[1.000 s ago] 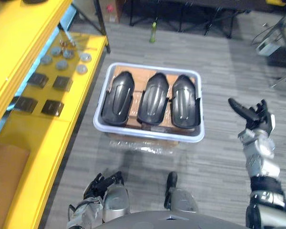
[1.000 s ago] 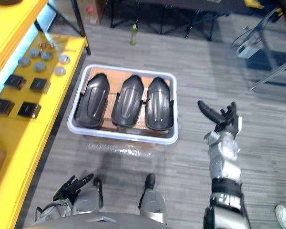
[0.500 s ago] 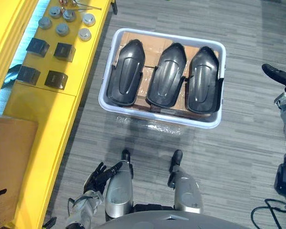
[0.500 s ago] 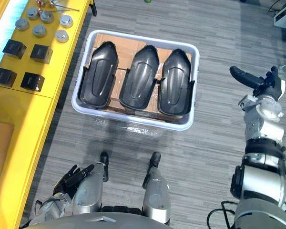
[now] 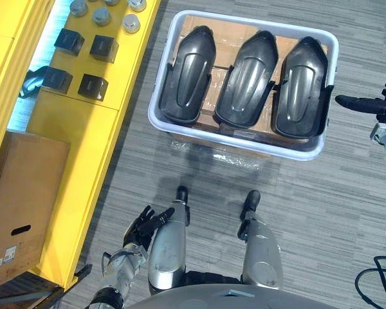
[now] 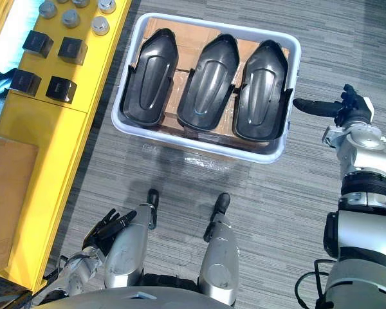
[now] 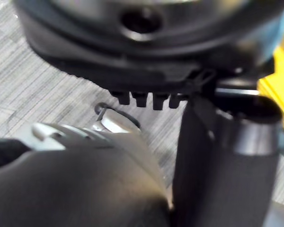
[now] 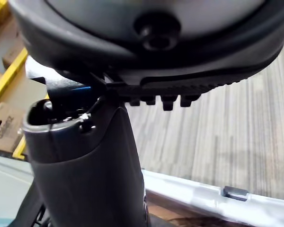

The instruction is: Walk over and take three plastic housings, then place them on the shelf

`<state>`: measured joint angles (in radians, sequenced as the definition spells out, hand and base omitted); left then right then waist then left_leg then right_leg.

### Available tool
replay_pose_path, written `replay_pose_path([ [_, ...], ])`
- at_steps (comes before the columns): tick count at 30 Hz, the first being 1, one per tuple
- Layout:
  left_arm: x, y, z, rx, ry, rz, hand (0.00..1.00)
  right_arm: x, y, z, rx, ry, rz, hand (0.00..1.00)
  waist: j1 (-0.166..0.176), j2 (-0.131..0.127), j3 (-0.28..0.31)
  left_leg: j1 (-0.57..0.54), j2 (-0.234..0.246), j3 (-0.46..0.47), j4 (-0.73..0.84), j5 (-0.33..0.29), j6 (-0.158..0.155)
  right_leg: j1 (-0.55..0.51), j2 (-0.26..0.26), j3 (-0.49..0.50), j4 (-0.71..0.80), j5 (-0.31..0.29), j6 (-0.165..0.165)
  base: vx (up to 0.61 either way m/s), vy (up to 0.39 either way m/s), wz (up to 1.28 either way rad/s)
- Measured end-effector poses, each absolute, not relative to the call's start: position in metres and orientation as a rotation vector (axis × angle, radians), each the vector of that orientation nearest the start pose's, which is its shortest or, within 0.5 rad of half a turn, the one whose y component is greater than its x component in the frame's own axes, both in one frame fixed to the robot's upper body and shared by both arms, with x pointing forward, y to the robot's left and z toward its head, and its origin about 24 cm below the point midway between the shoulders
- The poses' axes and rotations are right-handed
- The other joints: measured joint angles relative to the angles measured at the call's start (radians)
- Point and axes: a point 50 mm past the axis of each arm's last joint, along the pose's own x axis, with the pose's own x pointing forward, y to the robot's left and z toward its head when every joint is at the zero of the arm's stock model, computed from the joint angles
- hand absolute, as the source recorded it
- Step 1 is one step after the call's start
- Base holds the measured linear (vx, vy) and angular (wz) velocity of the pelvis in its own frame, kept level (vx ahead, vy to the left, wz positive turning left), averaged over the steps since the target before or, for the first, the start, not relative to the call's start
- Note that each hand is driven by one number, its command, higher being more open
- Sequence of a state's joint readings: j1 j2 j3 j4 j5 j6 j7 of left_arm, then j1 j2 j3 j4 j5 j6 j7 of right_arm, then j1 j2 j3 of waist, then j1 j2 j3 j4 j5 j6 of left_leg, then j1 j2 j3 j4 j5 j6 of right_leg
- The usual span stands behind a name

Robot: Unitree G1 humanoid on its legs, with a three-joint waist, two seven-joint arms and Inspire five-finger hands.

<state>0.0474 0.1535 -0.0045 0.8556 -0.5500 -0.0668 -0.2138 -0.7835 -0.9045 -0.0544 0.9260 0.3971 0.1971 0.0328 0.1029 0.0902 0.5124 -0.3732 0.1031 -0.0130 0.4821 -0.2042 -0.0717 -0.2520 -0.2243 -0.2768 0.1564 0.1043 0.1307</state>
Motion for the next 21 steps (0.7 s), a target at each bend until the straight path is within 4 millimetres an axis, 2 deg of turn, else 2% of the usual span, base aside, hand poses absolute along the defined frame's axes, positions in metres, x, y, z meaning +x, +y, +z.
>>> replay_pose_path([
  [3, 0.154, 0.197, -0.128, -0.469, 0.745, 0.128, 1.00, 0.331, -0.391, 0.188, -0.219, 0.132, -0.469, 1.00, 0.000, 0.000, 0.000, -0.002, -0.005, 0.001, -0.012, 0.012, 0.002, -0.008, -0.005, 0.001, 0.001, 0.001, 0.000, 0.01, 0.005, 0.02],
  [9, 0.155, 0.196, -0.127, -0.472, 0.738, 0.119, 1.00, 0.333, -0.387, 0.185, -0.305, 0.174, -0.442, 1.00, 0.010, -0.001, 0.000, -0.004, -0.006, -0.005, -0.017, 0.026, -0.001, -0.008, -0.006, -0.009, 0.001, 0.000, 0.000, 0.02, 0.005, 0.03],
  [16, 0.156, 0.194, -0.127, -0.510, 0.731, 0.118, 1.00, 0.331, -0.395, 0.172, -0.323, 0.280, -0.479, 1.00, 0.022, 0.000, 0.000, -0.026, -0.007, -0.018, -0.015, 0.025, -0.001, -0.027, -0.008, -0.019, 0.020, -0.005, -0.005, -0.02, 0.009, 0.04],
  [21, 0.159, 0.190, -0.126, -0.547, 0.712, 0.103, 1.00, 0.339, -0.388, 0.185, -0.341, 0.248, -0.483, 1.00, 0.035, 0.010, 0.004, -0.077, -0.012, -0.024, 0.002, 0.033, -0.002, -0.090, -0.018, -0.019, 0.065, -0.011, -0.013, -0.05, 0.019, 0.04],
])
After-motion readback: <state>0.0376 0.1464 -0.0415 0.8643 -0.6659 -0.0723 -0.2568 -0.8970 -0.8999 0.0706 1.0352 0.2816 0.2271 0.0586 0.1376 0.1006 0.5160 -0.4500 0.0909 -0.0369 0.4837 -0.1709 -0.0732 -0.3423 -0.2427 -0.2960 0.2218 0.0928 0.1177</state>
